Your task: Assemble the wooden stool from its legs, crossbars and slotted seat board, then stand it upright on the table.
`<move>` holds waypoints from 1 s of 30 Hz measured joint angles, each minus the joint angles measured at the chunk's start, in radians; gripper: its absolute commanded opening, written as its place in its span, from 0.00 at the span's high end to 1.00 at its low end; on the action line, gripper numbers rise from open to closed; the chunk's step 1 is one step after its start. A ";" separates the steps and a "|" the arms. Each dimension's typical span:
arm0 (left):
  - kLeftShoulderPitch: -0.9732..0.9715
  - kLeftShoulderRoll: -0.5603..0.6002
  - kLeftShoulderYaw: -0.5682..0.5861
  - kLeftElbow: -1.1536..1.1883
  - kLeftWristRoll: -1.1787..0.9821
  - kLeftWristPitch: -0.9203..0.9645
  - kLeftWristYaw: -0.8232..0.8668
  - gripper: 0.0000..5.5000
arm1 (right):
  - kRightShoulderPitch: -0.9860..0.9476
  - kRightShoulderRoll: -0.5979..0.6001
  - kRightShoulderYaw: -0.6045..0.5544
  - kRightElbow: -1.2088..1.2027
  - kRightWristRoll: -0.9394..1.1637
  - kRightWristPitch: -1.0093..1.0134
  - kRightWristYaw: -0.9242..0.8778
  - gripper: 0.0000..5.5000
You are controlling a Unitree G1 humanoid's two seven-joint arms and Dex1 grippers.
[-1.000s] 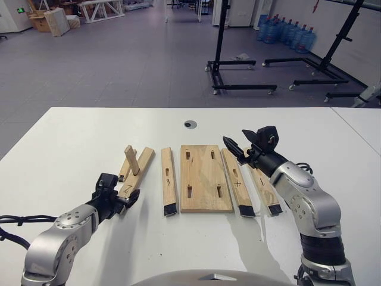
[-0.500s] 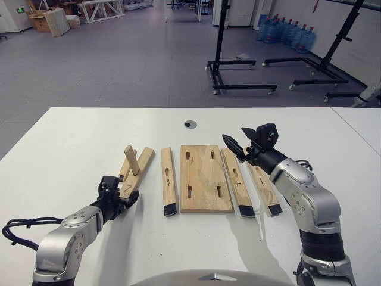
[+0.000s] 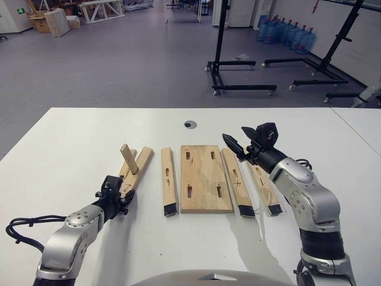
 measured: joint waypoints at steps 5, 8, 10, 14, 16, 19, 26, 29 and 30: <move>-0.009 -0.031 0.025 0.011 -0.004 0.003 0.004 0.63 | -0.007 -0.003 0.000 0.006 0.000 0.000 0.002 0.28; -0.030 -0.035 0.041 0.022 -0.009 0.021 0.007 0.63 | -0.008 -0.004 0.000 0.007 0.000 0.000 0.007 0.28; -0.077 -0.036 0.052 0.022 -0.012 0.036 0.012 0.63 | -0.015 -0.004 0.000 0.011 0.000 0.000 0.007 0.28; -0.227 -0.039 0.083 0.003 -0.042 0.057 0.012 0.63 | -0.049 -0.004 -0.029 0.046 0.007 0.003 0.000 0.28; -0.337 -0.043 0.100 -0.016 -0.091 0.082 -0.005 0.63 | -0.087 -0.016 -0.102 0.090 0.055 0.029 0.001 0.28; -0.565 -0.106 0.165 -0.056 -0.289 0.149 -0.045 0.63 | -0.215 -0.092 -0.257 0.197 0.211 0.140 0.043 0.28; -0.752 -0.267 0.314 0.012 -0.793 0.240 -0.025 0.63 | -0.611 -0.102 -0.469 0.429 0.719 0.453 0.015 0.28; -0.677 -0.299 0.333 0.052 -0.961 0.247 0.016 0.63 | -0.670 -0.065 -0.495 0.443 0.909 0.507 -0.059 0.28; -0.663 -0.304 0.333 0.063 -0.999 0.247 0.038 0.63 | -0.666 -0.053 -0.494 0.438 0.943 0.507 -0.077 0.28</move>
